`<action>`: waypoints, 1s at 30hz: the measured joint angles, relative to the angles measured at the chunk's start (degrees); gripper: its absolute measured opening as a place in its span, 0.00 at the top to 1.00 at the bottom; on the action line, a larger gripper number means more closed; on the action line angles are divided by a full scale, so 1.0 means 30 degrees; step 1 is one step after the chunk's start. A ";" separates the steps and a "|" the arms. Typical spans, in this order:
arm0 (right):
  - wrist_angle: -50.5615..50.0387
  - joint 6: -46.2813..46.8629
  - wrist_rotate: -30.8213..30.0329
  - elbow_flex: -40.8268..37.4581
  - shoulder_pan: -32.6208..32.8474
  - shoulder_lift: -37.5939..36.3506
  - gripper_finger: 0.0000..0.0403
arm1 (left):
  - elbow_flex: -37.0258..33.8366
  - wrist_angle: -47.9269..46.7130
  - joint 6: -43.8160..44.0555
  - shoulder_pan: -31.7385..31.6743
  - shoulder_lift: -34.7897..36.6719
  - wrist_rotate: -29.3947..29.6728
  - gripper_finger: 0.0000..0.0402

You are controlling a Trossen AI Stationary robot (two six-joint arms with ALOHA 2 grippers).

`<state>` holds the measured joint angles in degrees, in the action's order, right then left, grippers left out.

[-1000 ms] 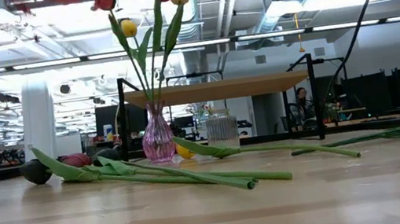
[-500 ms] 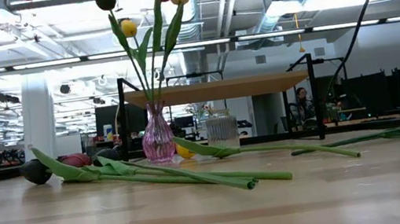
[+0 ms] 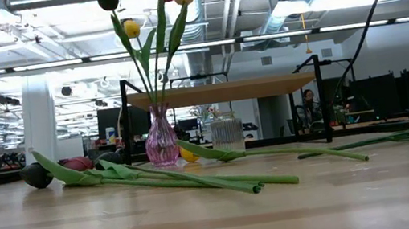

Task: Pick and place flowers into a vace then onto a shelf
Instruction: Put the bottom orange flowers into the violet vase

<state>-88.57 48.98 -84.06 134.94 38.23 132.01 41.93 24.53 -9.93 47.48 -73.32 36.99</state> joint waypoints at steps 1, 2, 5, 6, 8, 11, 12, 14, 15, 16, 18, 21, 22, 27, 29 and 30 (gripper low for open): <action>-0.0230 0.0204 -0.0456 0.0031 -0.0047 -0.0075 1.00 | 0.0000 -0.0143 0.0123 -0.0231 -0.0001 -0.0056 0.53; -0.0383 0.0290 -0.0942 0.0033 -0.0088 -0.0165 1.00 | 0.0000 -0.0235 0.0334 -0.0473 0.0013 -0.0268 0.53; -0.0060 0.0296 -0.1631 -0.0024 -0.0159 -0.0418 1.00 | 0.0000 -0.0559 0.1048 -0.1230 0.0014 -0.0877 0.53; -0.0053 0.0260 -0.1752 -0.0024 -0.0180 -0.0446 1.00 | 0.0000 -0.0567 0.1253 -0.1412 0.0014 -0.0936 0.53; 0.0008 0.0259 -0.1942 -0.0028 -0.0258 -0.0442 1.00 | 0.0000 -0.0552 0.1635 -0.1719 0.0021 -0.1171 0.53; 0.0379 0.0238 -0.1976 -0.0037 -0.0243 -0.0439 1.00 | 0.0000 -0.0898 0.2464 -0.2179 0.0021 -0.1783 0.53; 0.0456 0.0238 -0.1993 -0.0037 -0.0226 -0.0439 1.00 | 0.0000 -0.1153 0.2823 -0.2340 0.0021 -0.2069 0.53; 0.0672 0.0234 -0.1993 -0.0038 -0.0137 -0.0439 1.00 | -0.0006 -0.1606 0.3113 -0.2666 0.0021 -0.2758 0.53; 0.0786 0.0230 -0.1993 -0.0038 -0.0077 -0.0439 1.00 | -0.0007 -0.1612 0.3305 -0.2818 0.0017 -0.3004 0.53; 0.0842 0.0230 -0.1999 -0.0038 0.0005 -0.0439 1.00 | -0.0007 -0.1527 0.3508 -0.3016 0.0021 -0.3184 0.53; 0.0913 0.0230 -0.1994 -0.0038 0.0095 -0.0439 1.00 | -0.0007 -0.1404 0.3889 -0.3387 0.0021 -0.3177 0.53; 0.1366 0.0223 -0.2000 -0.0038 0.0219 -0.0439 1.00 | -0.0007 -0.1142 0.4249 -0.4005 0.0021 -0.2442 0.53; 0.1466 0.0218 -0.2000 -0.0038 0.0252 -0.0433 1.00 | -0.0007 -0.0936 0.4274 -0.4176 0.0021 -0.2149 0.53; 0.1827 0.0223 -0.1993 -0.0038 0.0257 -0.0432 1.00 | 0.0000 0.2127 0.3659 -0.4603 -0.1083 -0.2115 0.53; 0.2004 0.0216 -0.1993 -0.0038 0.0264 -0.0419 1.00 | 0.0000 0.4639 0.2798 -0.4596 -0.2046 -0.2236 0.53; 0.2095 0.0216 -0.1993 -0.0038 0.0257 -0.0417 1.00 | 0.0000 0.5746 0.2274 -0.4592 -0.2526 -0.2159 0.53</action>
<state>-82.29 49.63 -90.04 134.82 39.00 130.76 41.93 41.77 -3.11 33.70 -80.89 30.51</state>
